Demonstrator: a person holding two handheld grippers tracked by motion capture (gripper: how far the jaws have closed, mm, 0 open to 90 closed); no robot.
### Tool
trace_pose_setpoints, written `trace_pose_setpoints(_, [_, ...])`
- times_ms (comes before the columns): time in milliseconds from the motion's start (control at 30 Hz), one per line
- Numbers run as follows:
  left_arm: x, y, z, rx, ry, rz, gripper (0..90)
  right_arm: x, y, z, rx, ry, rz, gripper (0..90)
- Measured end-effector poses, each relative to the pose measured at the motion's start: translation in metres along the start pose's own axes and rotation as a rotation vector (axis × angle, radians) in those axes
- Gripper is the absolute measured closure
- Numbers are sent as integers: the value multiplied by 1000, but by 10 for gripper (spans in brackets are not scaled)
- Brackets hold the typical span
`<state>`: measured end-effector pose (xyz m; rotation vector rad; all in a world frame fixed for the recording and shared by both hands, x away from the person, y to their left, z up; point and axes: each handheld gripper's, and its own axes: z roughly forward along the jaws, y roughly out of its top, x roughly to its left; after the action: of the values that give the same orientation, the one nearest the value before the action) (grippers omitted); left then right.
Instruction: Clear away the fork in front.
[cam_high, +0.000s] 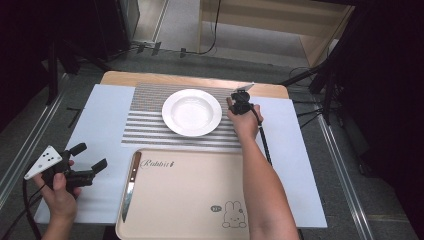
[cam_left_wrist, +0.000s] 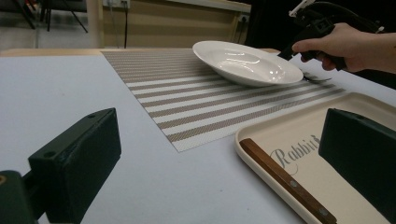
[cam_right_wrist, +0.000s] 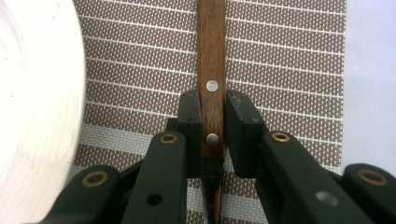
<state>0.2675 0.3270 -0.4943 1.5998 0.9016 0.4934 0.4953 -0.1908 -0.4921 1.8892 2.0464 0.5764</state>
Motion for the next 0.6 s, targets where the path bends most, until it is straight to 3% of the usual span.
trace_pose_setpoints(200, [0, 0, 0, 0, -1, 3, 0, -4, -4, -2, -36, 25, 25, 764])
trace_pose_setpoints(600, [-3, 1, 0, 6, 14, 35, 0, -20, -16, -24, -140, 129, 40, 764])
